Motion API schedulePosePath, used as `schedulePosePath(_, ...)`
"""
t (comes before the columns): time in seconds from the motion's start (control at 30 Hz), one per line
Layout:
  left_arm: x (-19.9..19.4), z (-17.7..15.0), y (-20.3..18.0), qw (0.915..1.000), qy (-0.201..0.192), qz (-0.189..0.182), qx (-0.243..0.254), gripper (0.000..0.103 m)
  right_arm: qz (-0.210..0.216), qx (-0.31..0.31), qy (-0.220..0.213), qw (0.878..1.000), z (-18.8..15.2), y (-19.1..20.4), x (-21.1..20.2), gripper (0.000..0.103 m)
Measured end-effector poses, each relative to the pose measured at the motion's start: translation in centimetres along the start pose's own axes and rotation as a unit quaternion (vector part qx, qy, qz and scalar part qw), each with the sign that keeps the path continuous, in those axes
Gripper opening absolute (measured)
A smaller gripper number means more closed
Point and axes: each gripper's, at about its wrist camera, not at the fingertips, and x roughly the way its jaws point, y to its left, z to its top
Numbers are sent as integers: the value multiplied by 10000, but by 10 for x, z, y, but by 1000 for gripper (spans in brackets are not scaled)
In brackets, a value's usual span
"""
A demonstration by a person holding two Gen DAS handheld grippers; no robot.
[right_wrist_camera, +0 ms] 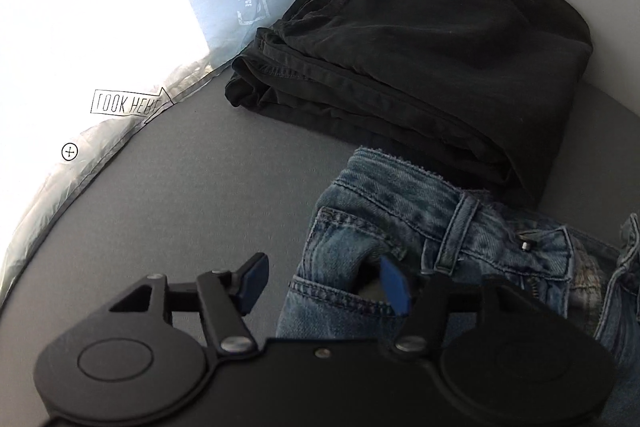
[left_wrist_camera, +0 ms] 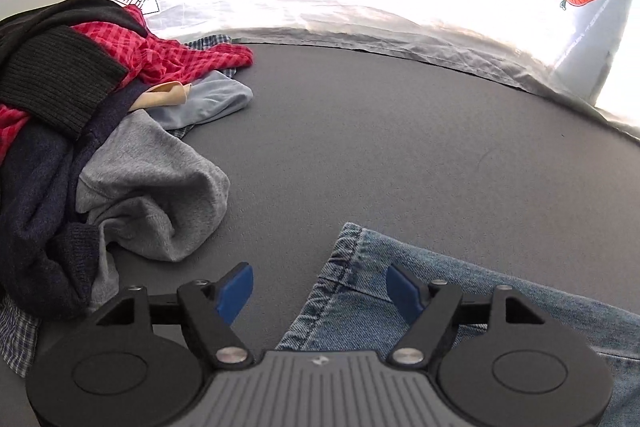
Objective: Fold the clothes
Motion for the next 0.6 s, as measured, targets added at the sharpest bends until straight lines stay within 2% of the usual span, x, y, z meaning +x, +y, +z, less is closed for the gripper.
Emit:
schedulePosePath(0.03, 7, 2, -1, 10000, 29, -28, 23, 77, -56, -32, 28, 10000, 1, 3, 4, 70)
schedulePosePath(0.17, 32, 11, -3, 9991, 250, -341, -24, 77, -460, -437, 167, 9978, -1, 15, 19, 72)
schedulePosePath(0.33, 42, 8, -7, 9991, 211, -371, -43, 76, -787, -940, 320, 9919, -12, 24, 29, 72)
schedulePosePath(0.37, 42, 8, -7, 9989, 181, -416, -72, 72, -851, -1025, 316, 9906, -14, 25, 30, 69)
schedulePosePath(0.47, 35, 1, -14, 9981, -101, -573, 217, 50, -942, -1036, 212, 9899, -16, 24, 28, 58)
schedulePosePath(0.5, 33, -2, -19, 9977, -208, -522, 370, 41, -906, -1017, 192, 9905, -16, 23, 26, 44)
schedulePosePath(0.53, 31, -4, -23, 9974, -306, -416, 507, 35, -869, -998, 172, 9911, -15, 23, 24, 24)
schedulePosePath(0.57, 30, -6, -27, 9969, -363, -369, 593, 21, -831, -981, 147, 9916, -15, 22, 22, 22)
schedulePosePath(0.6, 29, -7, -30, 9968, -395, -314, 626, 19, -778, -990, 64, 9920, -13, 22, 19, 18)
